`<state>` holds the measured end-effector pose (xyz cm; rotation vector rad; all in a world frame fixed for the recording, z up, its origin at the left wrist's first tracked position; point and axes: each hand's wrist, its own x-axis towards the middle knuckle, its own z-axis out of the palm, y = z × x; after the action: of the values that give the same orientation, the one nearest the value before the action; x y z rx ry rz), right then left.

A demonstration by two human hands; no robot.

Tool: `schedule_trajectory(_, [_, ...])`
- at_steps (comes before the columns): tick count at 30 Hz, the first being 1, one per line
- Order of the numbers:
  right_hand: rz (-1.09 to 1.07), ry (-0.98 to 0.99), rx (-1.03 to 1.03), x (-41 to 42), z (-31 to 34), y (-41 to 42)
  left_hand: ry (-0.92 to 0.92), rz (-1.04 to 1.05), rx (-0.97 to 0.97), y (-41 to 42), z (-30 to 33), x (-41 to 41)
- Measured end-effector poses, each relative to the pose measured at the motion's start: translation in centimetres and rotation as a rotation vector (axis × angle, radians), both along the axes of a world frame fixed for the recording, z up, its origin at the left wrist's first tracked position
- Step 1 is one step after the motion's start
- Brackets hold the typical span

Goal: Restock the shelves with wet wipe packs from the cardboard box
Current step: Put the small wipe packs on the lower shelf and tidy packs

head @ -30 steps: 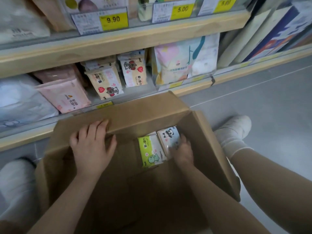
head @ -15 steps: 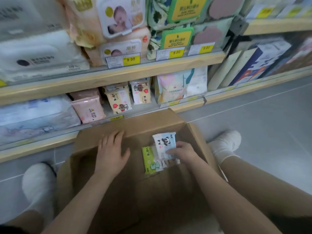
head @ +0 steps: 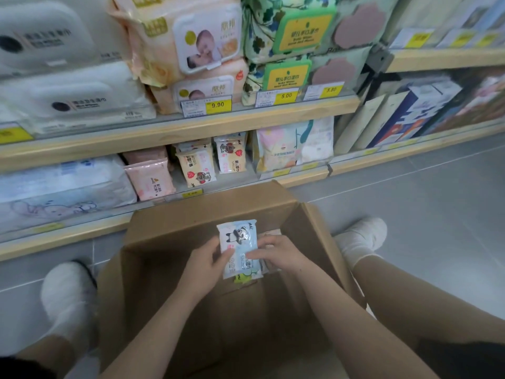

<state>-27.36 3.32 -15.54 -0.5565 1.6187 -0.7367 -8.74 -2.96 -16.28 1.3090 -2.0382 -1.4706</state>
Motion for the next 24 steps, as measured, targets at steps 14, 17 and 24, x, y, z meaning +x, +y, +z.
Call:
schedule_trajectory(14, [-0.388,0.374,0.217,-2.9,-11.7,2.6,-0.227,0.051,0.074,-1.6,-7.5,3.2])
schedule_trajectory(17, [-0.306,0.489,0.253,-2.9,-12.8,2.2,-0.257,0.048,0.079,-1.8,-8.8,3.3])
schedule_trajectory(24, [-0.143,0.685,0.321,-2.7,-13.7,0.7,-0.243,0.044,0.092,-2.8,-9.5,2.9])
